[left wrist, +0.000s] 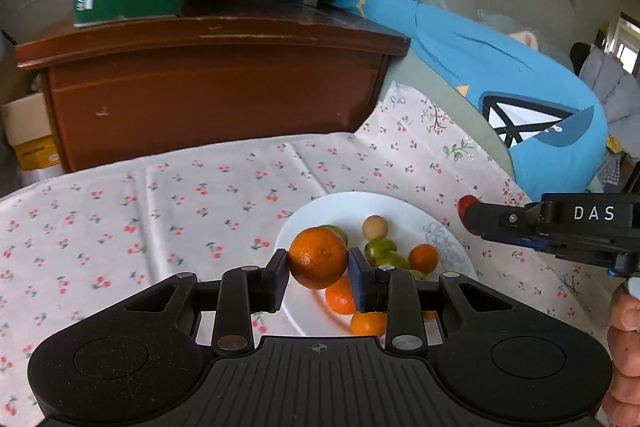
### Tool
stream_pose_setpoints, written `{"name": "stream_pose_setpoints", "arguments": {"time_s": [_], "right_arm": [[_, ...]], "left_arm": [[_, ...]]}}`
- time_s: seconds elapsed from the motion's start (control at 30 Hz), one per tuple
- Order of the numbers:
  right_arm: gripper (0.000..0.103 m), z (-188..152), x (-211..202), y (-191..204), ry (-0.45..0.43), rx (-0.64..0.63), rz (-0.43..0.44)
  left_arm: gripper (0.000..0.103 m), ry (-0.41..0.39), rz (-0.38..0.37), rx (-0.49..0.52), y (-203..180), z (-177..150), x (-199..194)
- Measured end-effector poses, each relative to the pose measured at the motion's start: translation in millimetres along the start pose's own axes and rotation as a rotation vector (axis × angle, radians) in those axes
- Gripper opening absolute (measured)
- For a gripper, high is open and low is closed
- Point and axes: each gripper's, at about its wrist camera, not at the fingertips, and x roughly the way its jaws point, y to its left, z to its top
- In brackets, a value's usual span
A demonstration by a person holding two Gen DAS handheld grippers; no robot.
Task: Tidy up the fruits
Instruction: 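Carry the tangerine and red tomato over the plate with both grippers, then open left gripper over the plate while right gripper releases the tomato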
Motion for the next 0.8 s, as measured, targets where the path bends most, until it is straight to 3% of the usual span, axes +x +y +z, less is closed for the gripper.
{"name": "stream_pose_setpoints", "arguments": {"time_s": [0.4, 0.53, 0.57, 0.6, 0.67, 0.73, 0.8], "right_arm": [[0.023, 0, 43, -21, 0.086, 0.056, -0.057], [0.023, 2, 45, -24, 0.086, 0.075, -0.057], [0.023, 2, 44, -24, 0.083, 0.076, -0.055], [0.024, 3, 43, -24, 0.082, 0.078, -0.052], [0.028, 6, 41, -24, 0.080, 0.082, -0.043], [0.039, 8, 38, -22, 0.075, 0.081, -0.041], [0.041, 10, 34, -20, 0.060, 0.075, -0.044]], "left_arm": [[0.029, 0.038, -0.024, 0.008, -12, 4, 49], [0.036, 0.023, -0.036, 0.023, -19, 7, 48], [0.047, 0.019, -0.031, 0.028, -21, 8, 46], [0.064, 0.015, -0.016, 0.030, -22, 9, 44], [0.075, -0.005, 0.013, 0.039, -25, 10, 36], [0.077, -0.017, 0.001, 0.059, -26, 13, 28], [0.091, 0.000, 0.018, 0.057, -26, 17, 21]]}}
